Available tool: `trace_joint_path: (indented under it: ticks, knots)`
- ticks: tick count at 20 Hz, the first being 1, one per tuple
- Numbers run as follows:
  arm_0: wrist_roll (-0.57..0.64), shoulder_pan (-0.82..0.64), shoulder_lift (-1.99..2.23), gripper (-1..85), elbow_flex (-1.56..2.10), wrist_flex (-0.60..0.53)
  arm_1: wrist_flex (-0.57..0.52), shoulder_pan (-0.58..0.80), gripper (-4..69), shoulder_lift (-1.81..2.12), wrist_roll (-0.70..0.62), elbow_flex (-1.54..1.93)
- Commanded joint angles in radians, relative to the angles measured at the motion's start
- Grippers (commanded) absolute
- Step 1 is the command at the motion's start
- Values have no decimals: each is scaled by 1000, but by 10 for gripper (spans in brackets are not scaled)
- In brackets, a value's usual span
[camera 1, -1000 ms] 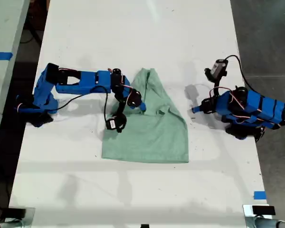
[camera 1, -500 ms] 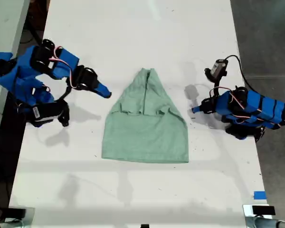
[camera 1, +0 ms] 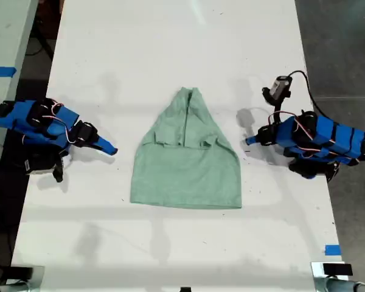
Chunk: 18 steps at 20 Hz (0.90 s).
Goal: Fold t shirt
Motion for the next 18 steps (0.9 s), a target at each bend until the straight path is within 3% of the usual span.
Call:
trace_joint_path:
  ticks: [1,3,5,9,18]
  knots:
    - [3,-115,25,55,20,72,-26,0,38,9,15,49]
    - [-28,-124,25,174,32,66,-26,-2,46,9,15,49]
    - [-29,-123,25,175,40,58,-26,3,45,9,-11,49]
    - [-23,-97,25,175,40,57,-26,-23,44,9,-183,49]
    - [-23,-98,25,175,40,57,-26,-25,42,9,-187,49]
